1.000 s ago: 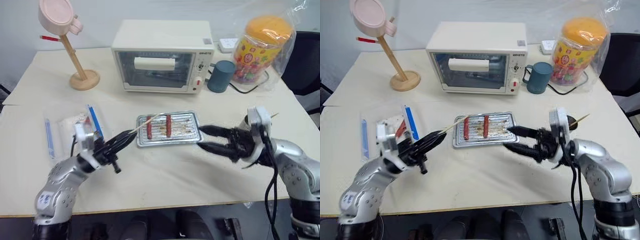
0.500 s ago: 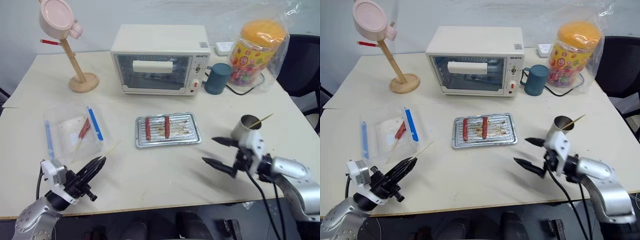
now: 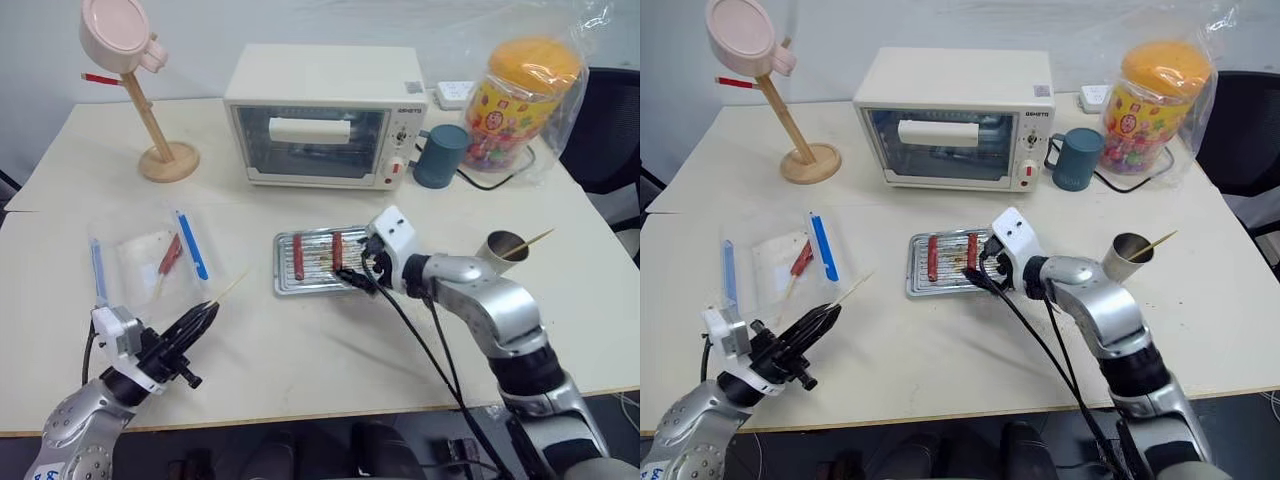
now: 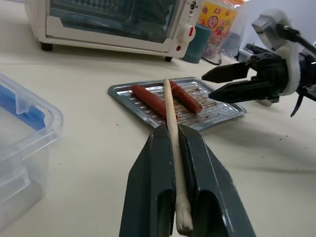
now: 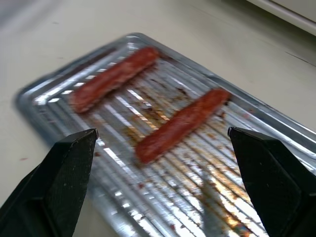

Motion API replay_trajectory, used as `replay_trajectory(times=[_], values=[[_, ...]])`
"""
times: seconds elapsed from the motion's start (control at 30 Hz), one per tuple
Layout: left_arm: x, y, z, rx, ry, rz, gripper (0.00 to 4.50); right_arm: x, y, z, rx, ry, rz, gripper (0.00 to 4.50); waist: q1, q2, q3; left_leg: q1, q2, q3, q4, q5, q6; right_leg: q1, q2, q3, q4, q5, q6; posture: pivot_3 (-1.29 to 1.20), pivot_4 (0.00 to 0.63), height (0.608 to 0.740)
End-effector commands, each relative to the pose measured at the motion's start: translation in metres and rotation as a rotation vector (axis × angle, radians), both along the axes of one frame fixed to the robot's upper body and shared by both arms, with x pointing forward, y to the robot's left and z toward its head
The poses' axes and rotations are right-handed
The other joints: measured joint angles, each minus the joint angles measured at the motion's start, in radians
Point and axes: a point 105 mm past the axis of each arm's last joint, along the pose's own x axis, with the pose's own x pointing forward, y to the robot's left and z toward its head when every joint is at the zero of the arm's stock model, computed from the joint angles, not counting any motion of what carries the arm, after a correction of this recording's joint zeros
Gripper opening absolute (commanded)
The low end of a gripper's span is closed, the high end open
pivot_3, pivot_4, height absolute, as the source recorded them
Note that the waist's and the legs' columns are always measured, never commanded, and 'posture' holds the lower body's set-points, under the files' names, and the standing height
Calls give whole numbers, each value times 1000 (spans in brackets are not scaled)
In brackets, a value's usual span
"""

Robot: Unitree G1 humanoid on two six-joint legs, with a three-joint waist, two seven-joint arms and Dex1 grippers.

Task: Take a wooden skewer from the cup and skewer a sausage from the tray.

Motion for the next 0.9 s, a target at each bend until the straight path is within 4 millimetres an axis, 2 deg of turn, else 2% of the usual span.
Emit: replay_trajectory(times=[0.03, 0.2, 0.5, 0.53, 0.57, 0.63, 0.9], values=[[-2, 0, 5, 13, -25, 5, 0, 5, 8, 10, 23, -37, -26, 4413, -3, 0, 0, 0, 0, 0, 0, 0, 0, 0, 0, 0, 1, 0, 0, 0, 150, 740], [-2, -2, 3, 12, -20, 4, 0, 10, 25, 5, 58, 14, -48, 4413, -15, 0, 0, 0, 0, 0, 0, 0, 0, 0, 0, 0, 2, 0, 0, 0, 150, 740], [2, -3, 4, 13, -31, -2, 0, 20, 33, -6, 14, 37, -110, 4413, -21, 0, 0, 0, 0, 0, 0, 0, 0, -1, 0, 0, 3, 0, -1, 0, 150, 740], [2, -3, 4, 12, -32, -2, 0, 19, 34, -6, 15, 42, -105, 4036, -22, 0, 0, 0, 0, 0, 0, 0, 0, -1, 0, 0, 3, 0, -1, 0, 150, 740], [3, -3, 5, 12, -33, -2, 0, 18, 35, -7, 13, 44, -96, 3934, -22, 0, 0, 0, 0, 0, 0, 0, 0, -1, 0, 0, 3, 0, -1, 0, 150, 740], [3, -3, 5, 11, -34, -1, 0, 17, 36, -7, 10, 45, -88, 3305, -23, 0, 0, 0, 0, 0, 0, 0, 0, -1, 0, 0, 3, -1, -1, 0, 150, 740], [3, -6, 5, 7, -32, -4, 0, 15, 34, -6, 5, 56, -52, 1254, -23, 0, 0, 0, 0, 0, 0, 0, 0, -1, 0, 0, 3, -1, -1, 0, 150, 740]])
